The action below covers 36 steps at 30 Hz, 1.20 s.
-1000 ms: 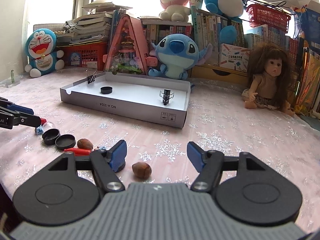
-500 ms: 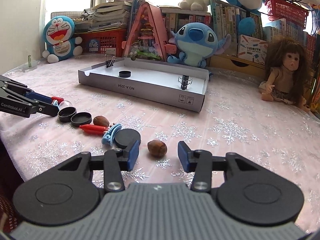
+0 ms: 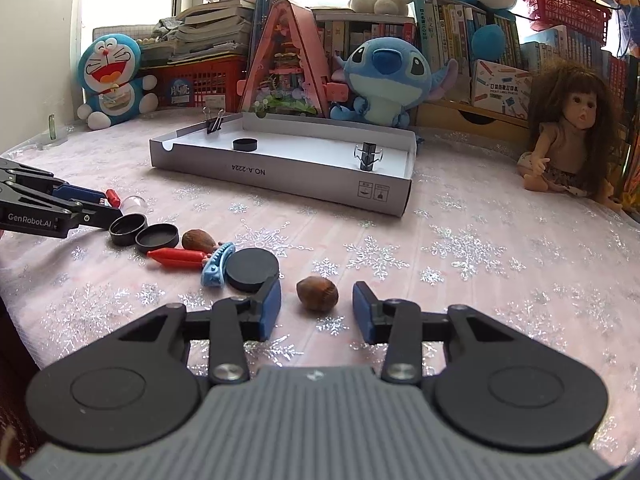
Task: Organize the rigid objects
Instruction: 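Grasp the blue toy figure with the left gripper while the right gripper grasps the brown nut, then carry the blue figure and brown nut into the tray and open both grippers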
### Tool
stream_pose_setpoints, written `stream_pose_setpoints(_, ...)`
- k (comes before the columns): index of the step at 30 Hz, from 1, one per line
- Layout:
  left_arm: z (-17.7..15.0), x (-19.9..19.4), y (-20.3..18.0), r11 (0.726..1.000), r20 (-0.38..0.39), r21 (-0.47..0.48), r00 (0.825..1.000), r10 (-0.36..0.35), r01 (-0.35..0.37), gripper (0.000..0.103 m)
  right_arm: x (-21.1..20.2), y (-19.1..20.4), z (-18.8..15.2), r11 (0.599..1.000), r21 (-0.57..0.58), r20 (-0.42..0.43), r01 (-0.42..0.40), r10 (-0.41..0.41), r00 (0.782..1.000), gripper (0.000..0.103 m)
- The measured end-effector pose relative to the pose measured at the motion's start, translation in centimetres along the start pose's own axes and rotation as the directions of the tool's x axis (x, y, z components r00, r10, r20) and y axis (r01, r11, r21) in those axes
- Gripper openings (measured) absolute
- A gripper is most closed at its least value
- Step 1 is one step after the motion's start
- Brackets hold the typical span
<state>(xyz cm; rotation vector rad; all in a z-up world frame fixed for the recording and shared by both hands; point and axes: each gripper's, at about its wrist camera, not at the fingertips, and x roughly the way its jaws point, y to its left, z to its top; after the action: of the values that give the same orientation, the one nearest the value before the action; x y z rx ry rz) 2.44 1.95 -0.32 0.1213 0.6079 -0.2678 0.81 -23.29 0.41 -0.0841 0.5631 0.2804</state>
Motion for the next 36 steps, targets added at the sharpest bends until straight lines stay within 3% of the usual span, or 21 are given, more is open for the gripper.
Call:
stream_pose_setpoints(3, -0.2, -0.2, -0.4, 1.000, 0.008, 0.014, 1.000, 0.014, -0.014, 0.036, -0.1, 0.2, 0.0, 1.000, -0.010, 0.006, 0.020, -0.019, 1.000, 0.042)
stream_pose_setpoints(7, -0.3, -0.4, -0.8, 0.999, 0.016, 0.023, 0.999, 0.029, -0.030, 0.035, -0.4, 0.6, -0.1, 0.999, -0.032, 0.009, 0.031, -0.031, 0.999, 0.027)
stream_pose_setpoints(18, -0.1, -1.7, -1.7, 0.998, 0.048, 0.046, 0.998, 0.028, -0.030, 0.035, -0.6, 0.5, 0.4, 0.999, -0.002, 0.021, 0.043, -0.043, 0.999, 0.027)
stream_pose_setpoints(36, 3.3, -0.8, -1.1, 0.997, 0.063, -0.072, 0.998, -0.010, 0.015, 0.035, 0.8, 0.0, 3.6, 0.992, 0.075, 0.034, 0.099, -0.102, 0.994, 0.027)
